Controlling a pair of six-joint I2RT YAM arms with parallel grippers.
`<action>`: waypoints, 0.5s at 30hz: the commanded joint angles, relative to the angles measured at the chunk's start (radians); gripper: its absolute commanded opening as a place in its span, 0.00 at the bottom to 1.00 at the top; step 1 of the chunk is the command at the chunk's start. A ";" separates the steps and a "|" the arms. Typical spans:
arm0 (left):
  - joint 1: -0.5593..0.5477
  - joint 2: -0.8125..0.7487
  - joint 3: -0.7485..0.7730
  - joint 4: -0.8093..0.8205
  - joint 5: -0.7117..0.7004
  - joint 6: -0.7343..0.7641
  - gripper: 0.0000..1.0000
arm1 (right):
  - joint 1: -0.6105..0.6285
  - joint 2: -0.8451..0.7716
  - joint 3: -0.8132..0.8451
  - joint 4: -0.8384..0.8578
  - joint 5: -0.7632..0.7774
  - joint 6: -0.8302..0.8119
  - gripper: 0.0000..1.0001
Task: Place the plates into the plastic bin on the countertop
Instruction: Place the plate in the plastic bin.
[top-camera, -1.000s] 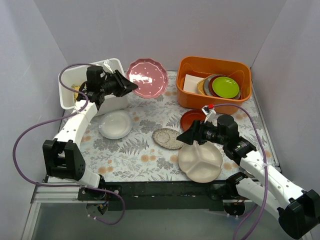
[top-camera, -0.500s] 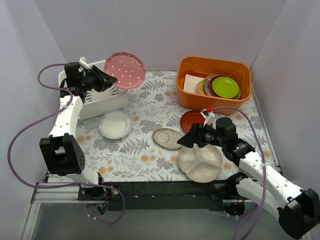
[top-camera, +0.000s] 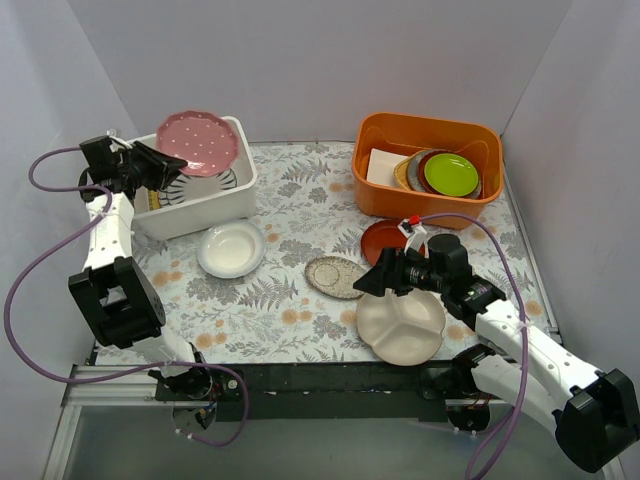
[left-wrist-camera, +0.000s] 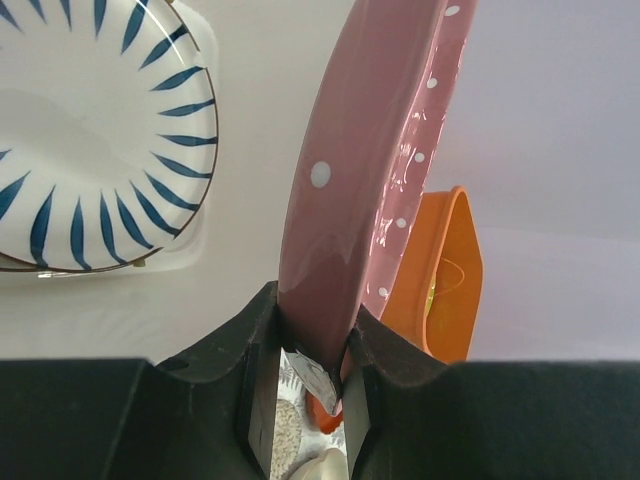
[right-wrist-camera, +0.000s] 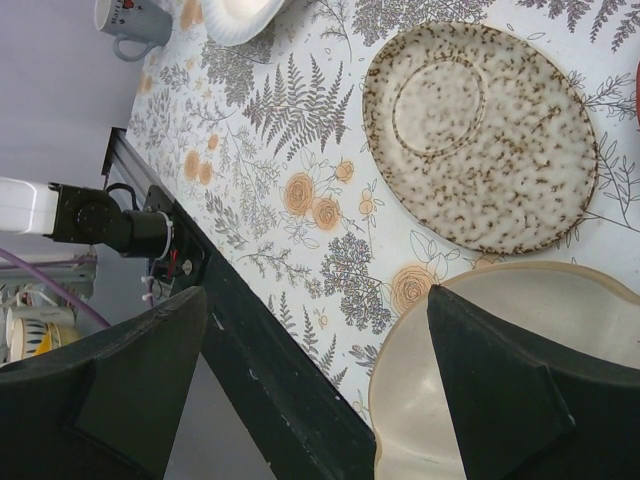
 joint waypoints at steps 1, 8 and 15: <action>0.012 -0.047 0.064 0.050 0.047 0.012 0.00 | 0.000 0.004 -0.008 0.036 -0.019 -0.007 0.98; 0.019 -0.022 0.073 -0.005 -0.024 0.042 0.00 | 0.000 0.012 -0.017 0.044 -0.019 -0.005 0.98; 0.020 0.021 0.084 -0.025 -0.027 0.044 0.00 | 0.000 0.011 -0.017 0.048 -0.021 -0.001 0.98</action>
